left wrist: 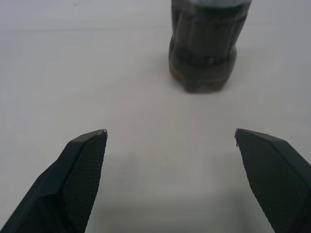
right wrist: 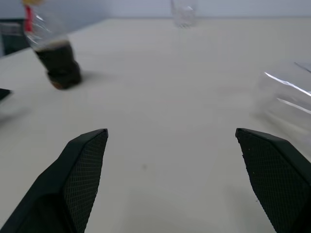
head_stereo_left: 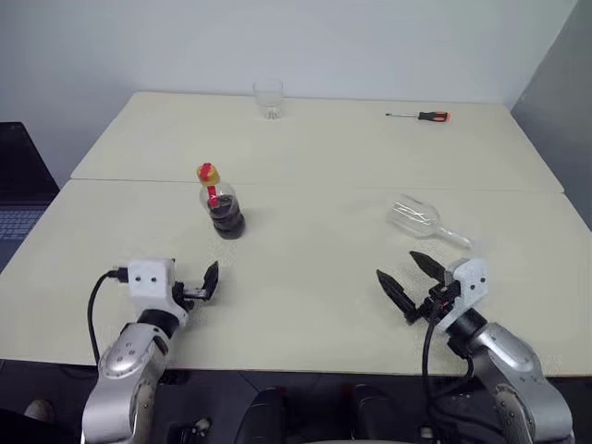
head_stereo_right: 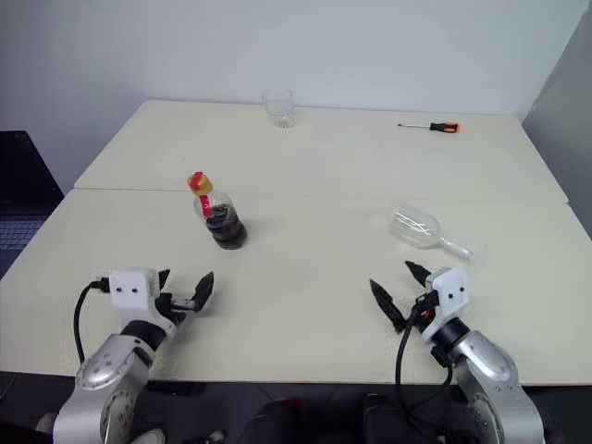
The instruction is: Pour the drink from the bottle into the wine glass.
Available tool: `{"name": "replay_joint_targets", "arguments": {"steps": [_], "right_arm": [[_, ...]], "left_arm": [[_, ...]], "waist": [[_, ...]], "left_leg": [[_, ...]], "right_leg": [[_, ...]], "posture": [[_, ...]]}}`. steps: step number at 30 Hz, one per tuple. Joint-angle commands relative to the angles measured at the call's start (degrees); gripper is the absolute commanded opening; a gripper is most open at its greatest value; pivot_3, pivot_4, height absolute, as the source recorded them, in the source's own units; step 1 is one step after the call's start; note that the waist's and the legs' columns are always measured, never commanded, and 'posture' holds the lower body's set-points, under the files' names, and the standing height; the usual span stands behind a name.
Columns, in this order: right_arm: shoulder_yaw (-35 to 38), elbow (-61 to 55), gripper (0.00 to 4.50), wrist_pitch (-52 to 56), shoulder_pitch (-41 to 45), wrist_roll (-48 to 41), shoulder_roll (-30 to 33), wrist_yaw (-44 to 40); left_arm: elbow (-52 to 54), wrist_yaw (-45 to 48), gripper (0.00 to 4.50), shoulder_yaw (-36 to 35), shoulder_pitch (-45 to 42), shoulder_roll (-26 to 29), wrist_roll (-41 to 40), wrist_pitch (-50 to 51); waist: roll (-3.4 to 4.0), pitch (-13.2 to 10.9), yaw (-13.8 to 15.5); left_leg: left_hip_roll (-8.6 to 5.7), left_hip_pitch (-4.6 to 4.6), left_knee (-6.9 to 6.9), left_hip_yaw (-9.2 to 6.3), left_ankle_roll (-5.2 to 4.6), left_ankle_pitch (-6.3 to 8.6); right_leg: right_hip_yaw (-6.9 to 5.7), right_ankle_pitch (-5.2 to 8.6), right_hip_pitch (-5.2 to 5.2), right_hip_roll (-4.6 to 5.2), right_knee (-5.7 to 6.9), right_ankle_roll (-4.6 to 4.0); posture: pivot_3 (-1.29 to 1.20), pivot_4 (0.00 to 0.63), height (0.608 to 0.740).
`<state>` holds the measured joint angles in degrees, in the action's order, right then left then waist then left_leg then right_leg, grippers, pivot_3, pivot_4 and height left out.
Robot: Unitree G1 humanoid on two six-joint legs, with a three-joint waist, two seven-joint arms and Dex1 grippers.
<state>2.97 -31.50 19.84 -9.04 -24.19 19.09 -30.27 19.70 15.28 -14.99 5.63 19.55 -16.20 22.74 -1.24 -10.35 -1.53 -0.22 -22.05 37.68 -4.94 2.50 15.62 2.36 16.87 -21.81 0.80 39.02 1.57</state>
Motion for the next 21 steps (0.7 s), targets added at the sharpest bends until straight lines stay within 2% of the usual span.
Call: {"name": "replay_joint_targets", "arguments": {"steps": [1,14,21], "right_arm": [[-0.2,-1.7,4.50,0.9,3.2,-3.5,1.5,-2.8],[-1.2,0.0,4.50,1.8,9.4,-6.0,2.4,-4.0],[-1.7,0.4,4.50,1.8,10.6,-5.8,2.4,-3.6]], "left_arm": [[-3.5,0.3,4.46,1.7,-4.5,0.9,2.0,-2.2],[-14.0,-4.3,4.46,6.1,-16.1,-4.2,7.4,-8.3],[-21.1,-4.0,4.46,5.6,-21.5,-4.1,7.7,-12.9]], "waist": [[-0.01,0.0,0.0],[-0.03,0.0,0.0],[-0.03,0.0,0.0]], "left_leg": [[0.00,0.04,0.00,0.01,0.00,0.00],[-0.07,0.04,0.03,-0.06,0.00,0.00],[-0.07,0.04,0.03,-0.06,0.00,0.00]], "right_leg": [[-0.01,0.00,0.04,0.00,-0.01,0.00],[-0.01,-0.05,0.08,0.08,-0.01,0.05],[-0.03,-0.05,0.08,0.08,0.00,0.05]], "posture": [[0.00,0.150,0.740],[0.00,0.150,0.740],[0.00,0.150,0.740]]}}
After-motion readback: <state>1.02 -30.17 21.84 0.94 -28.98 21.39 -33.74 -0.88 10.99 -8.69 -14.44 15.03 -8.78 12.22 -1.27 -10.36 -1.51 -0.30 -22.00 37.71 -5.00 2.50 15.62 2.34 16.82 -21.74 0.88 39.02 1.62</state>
